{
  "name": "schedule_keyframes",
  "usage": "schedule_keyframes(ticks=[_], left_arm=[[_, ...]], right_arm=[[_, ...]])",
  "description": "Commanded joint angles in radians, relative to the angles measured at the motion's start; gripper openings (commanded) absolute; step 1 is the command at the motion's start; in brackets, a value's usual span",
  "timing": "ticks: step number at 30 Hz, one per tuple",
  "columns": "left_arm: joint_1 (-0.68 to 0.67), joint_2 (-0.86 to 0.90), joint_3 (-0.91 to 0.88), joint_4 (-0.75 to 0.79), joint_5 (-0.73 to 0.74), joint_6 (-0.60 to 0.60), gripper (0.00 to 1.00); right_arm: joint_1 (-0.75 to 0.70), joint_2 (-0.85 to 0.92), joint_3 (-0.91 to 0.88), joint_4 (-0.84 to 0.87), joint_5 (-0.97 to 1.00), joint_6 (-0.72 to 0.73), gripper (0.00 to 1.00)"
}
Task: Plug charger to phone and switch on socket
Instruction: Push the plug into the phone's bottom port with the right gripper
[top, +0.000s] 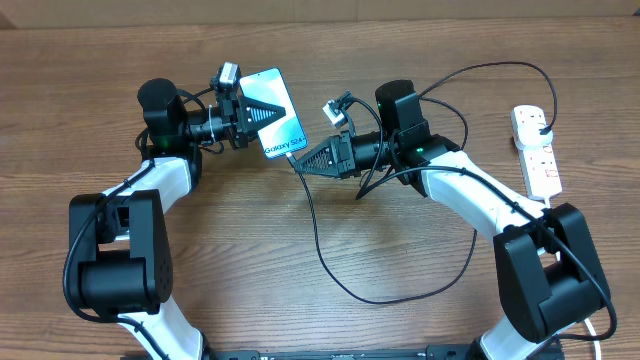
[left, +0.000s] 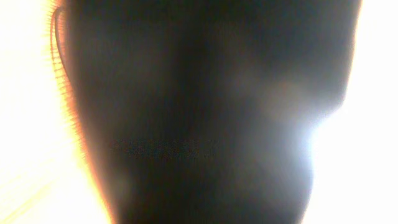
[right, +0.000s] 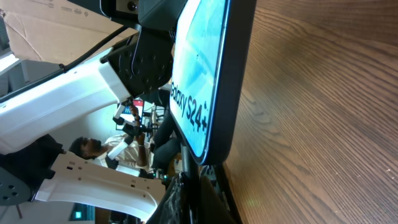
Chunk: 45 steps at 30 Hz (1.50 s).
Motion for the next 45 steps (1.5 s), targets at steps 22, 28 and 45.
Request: schedule_keyframes(ticks=[22, 28, 45], left_arm=[[-0.066, -0.003, 0.024, 0.007, 0.039, 0.02, 0.05], [-0.072, -0.003, 0.024, 0.007, 0.101, 0.028, 0.05], [-0.113, -0.003, 0.018, -0.027, 0.152, 0.083, 0.04]], right_arm=[[-0.008, 0.001, -0.004, 0.073, 0.134, 0.045, 0.04], [-0.008, 0.001, -0.004, 0.095, 0.137, 0.045, 0.04], [-0.011, 0.001, -0.004, 0.096, 0.118, 0.045, 0.04]])
